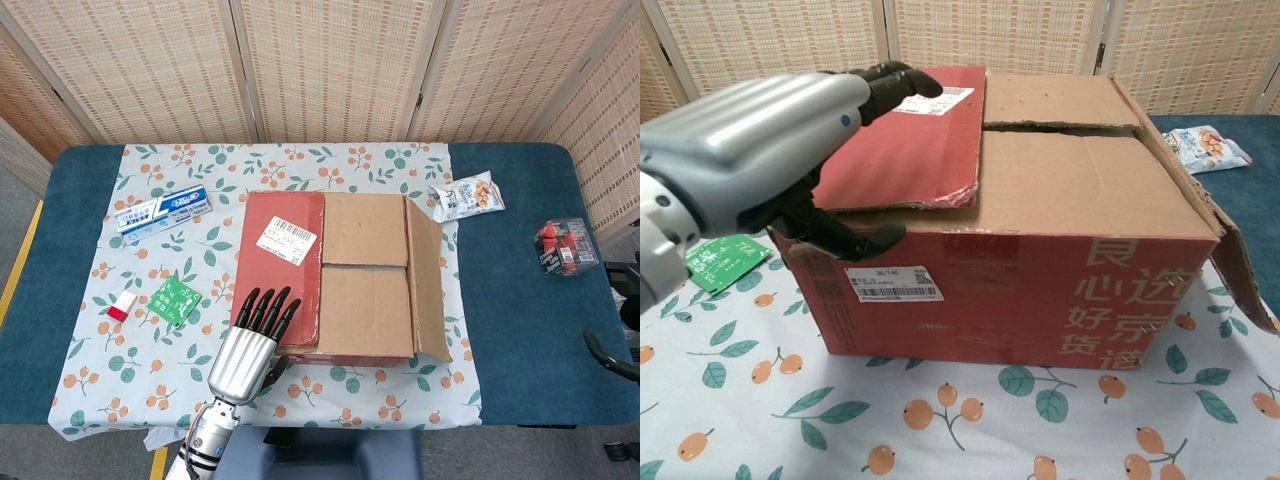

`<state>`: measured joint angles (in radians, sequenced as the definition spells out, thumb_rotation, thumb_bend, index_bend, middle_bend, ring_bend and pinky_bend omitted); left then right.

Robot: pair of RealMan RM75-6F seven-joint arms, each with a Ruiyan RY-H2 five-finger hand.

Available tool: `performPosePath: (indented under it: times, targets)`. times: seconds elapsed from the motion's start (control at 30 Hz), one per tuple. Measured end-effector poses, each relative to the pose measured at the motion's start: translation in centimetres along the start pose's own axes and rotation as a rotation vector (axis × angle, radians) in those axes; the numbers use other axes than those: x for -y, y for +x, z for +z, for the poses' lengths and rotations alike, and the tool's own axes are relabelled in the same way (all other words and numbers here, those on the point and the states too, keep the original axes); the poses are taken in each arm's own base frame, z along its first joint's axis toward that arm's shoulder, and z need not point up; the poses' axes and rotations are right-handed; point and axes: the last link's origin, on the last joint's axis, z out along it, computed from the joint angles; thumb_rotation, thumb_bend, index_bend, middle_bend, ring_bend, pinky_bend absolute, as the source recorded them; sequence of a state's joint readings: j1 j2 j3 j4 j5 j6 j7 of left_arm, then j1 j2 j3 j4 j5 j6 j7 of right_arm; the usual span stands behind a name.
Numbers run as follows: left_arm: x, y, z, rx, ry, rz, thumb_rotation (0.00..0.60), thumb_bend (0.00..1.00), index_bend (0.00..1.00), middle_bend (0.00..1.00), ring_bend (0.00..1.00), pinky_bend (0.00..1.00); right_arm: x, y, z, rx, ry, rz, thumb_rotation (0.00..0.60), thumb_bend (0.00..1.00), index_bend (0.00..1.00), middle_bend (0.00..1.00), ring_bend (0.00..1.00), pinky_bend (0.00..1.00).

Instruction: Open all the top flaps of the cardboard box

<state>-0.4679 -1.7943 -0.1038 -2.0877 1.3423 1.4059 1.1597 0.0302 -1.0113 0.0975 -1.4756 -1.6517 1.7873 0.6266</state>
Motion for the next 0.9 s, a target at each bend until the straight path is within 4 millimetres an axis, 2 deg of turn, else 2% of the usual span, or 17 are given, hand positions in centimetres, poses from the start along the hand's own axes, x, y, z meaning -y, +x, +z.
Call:
performPosePath:
  times: [0.37,0.9]
  targets:
    - [-0.6,-0.4,1.3,-0.025,-0.004,0.05,0.6,0.38,0.0,0.0,0.0,0.0,0.0,-0.2,0.1,0.014,-0.002,-0.002,0.6,0.38,0.0,0.0,0.0,0.0]
    - [0.6,0.1,1.4,-0.162,0.023,0.131,0.6,0.42,0.0,0.0,0.0,0.0,0.1,-0.5,-0.1,0.023,-0.001,-0.014,0.6,0.38,0.0,0.0,0.0,0.0]
